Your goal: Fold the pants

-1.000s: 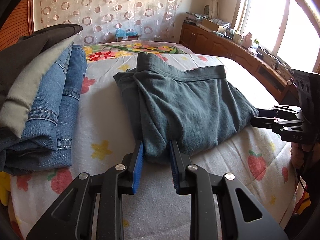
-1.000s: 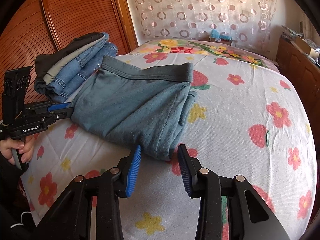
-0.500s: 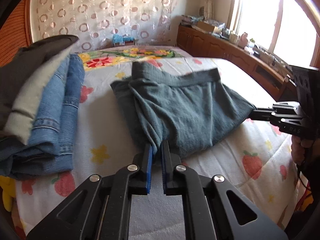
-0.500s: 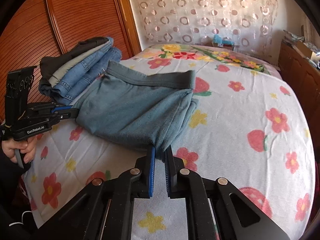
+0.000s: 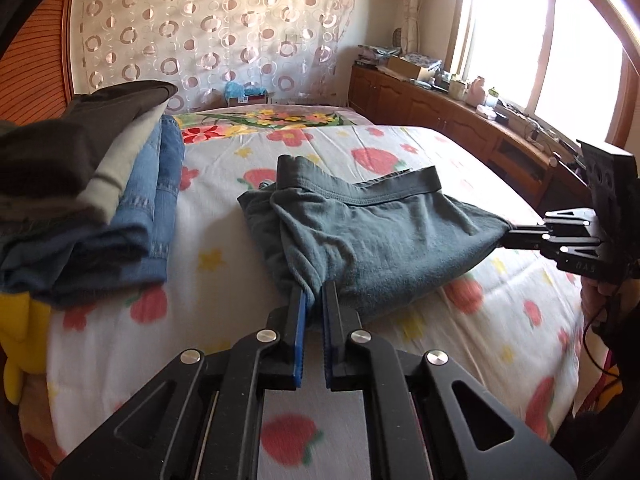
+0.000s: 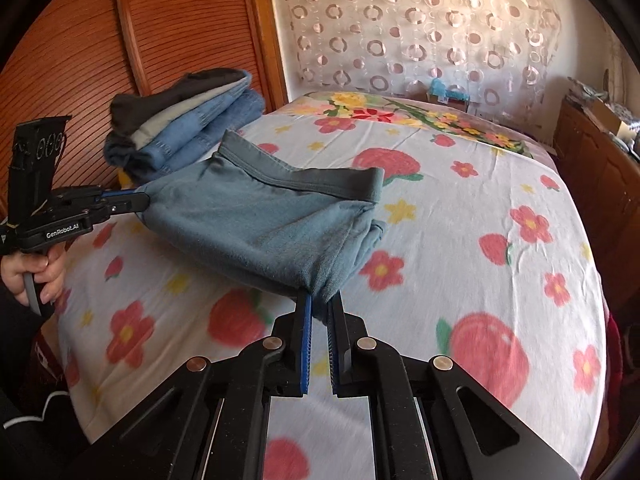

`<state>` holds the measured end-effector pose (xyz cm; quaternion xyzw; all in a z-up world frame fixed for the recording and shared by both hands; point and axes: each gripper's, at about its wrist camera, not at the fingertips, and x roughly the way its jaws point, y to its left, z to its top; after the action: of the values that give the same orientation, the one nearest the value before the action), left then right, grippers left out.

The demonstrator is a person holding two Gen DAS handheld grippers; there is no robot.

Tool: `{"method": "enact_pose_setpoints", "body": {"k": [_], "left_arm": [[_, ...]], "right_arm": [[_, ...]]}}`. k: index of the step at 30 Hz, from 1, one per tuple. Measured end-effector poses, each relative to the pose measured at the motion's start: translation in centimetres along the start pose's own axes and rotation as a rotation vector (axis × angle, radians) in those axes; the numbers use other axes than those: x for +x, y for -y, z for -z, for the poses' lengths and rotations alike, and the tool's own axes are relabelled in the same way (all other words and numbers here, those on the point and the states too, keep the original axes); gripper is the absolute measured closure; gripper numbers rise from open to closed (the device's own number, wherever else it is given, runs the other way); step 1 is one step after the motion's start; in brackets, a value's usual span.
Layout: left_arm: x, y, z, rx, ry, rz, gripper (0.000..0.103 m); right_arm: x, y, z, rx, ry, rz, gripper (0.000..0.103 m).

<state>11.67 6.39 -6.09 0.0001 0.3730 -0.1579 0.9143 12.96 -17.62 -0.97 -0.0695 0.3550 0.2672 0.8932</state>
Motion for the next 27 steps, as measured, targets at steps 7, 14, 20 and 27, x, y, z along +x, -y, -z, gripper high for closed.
{"method": "enact_pose_setpoints", "body": {"k": [7,14,20,27], "left_arm": [[-3.3,2.2,2.4,0.015,-0.001,0.024,0.095],[-3.7,3.0,4.4,0.024,-0.037,0.024,0.095],[-1.8,2.4,5.2,0.000,-0.075,-0.002,0.073],[-1.8,1.6,4.8,-0.027,-0.071,0.014,0.035]], "right_arm": [[-3.3,-1.6,2.6,0.000,0.000,0.001,0.096],[-5.5,-2.5,4.3,0.019,-0.002,-0.016,0.096],[-3.8,-2.4,5.7,0.044,-0.060,-0.031,0.096],[-4.3,-2.2,6.1,0.052,-0.056,-0.031,0.091]]}}
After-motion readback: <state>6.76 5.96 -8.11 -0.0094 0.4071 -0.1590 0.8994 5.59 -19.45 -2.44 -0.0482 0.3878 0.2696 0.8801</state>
